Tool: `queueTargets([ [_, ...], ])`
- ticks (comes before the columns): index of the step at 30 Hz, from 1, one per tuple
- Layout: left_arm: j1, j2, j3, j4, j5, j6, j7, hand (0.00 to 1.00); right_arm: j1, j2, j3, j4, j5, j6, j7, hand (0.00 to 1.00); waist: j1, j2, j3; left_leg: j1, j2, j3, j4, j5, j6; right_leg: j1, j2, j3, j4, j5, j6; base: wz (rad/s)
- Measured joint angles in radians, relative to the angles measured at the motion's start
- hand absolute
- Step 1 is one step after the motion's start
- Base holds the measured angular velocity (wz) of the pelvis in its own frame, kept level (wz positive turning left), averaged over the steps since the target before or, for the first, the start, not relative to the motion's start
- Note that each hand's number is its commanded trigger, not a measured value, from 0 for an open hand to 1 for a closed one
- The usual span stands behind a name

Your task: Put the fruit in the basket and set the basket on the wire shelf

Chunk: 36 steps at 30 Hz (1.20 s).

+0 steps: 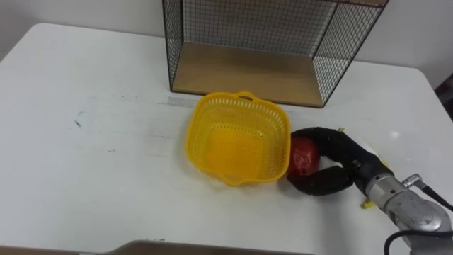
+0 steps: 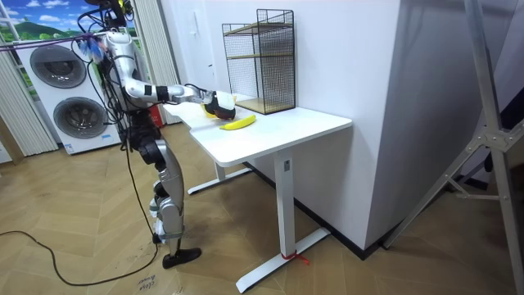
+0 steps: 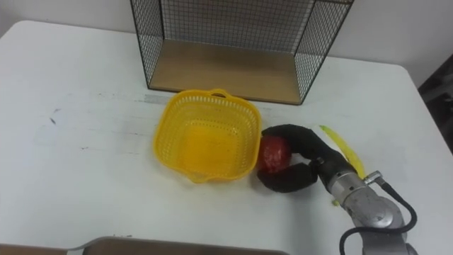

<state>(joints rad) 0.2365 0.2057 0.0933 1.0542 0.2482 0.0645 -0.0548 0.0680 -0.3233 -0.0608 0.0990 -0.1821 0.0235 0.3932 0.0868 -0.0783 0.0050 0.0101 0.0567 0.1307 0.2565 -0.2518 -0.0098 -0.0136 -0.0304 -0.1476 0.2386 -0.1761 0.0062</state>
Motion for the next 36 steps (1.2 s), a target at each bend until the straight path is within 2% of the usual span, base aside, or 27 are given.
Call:
queueTargets([
  [24, -0.001, -0.003, -0.001, 0.032, 0.0, 0.001, 0.003, 0.0, -0.004, 0.007, 0.005, 0.019, 0.022, 0.0, 0.002, 1.0, -0.002, 0.003, 0.0015, 0.001, 0.0, -0.005, 0.002, 0.0, 0.0, 0.005, 0.0, -0.003, -0.001, 0.0, 0.0, 0.0],
  [32, 0.002, -0.002, -0.001, 0.024, 0.0, 0.0, 0.004, 0.0, -0.004, 0.007, 0.005, 0.035, 0.051, -0.007, -0.007, 1.0, -0.014, 0.003, 0.001, 0.0, -0.002, -0.007, 0.003, 0.0, 0.0, 0.007, -0.002, -0.006, -0.004, 0.0, 0.0, 0.0],
  [36, 0.004, 0.0, 0.0, 0.021, 0.003, 0.003, 0.004, 0.0, -0.004, 0.007, 0.002, 0.04, 0.053, -0.007, -0.02, 1.0, -0.032, 0.001, 0.0, -0.001, -0.002, -0.017, 0.006, 0.0, 0.0, 0.014, -0.002, -0.017, -0.011, 0.0, 0.0, 0.08],
])
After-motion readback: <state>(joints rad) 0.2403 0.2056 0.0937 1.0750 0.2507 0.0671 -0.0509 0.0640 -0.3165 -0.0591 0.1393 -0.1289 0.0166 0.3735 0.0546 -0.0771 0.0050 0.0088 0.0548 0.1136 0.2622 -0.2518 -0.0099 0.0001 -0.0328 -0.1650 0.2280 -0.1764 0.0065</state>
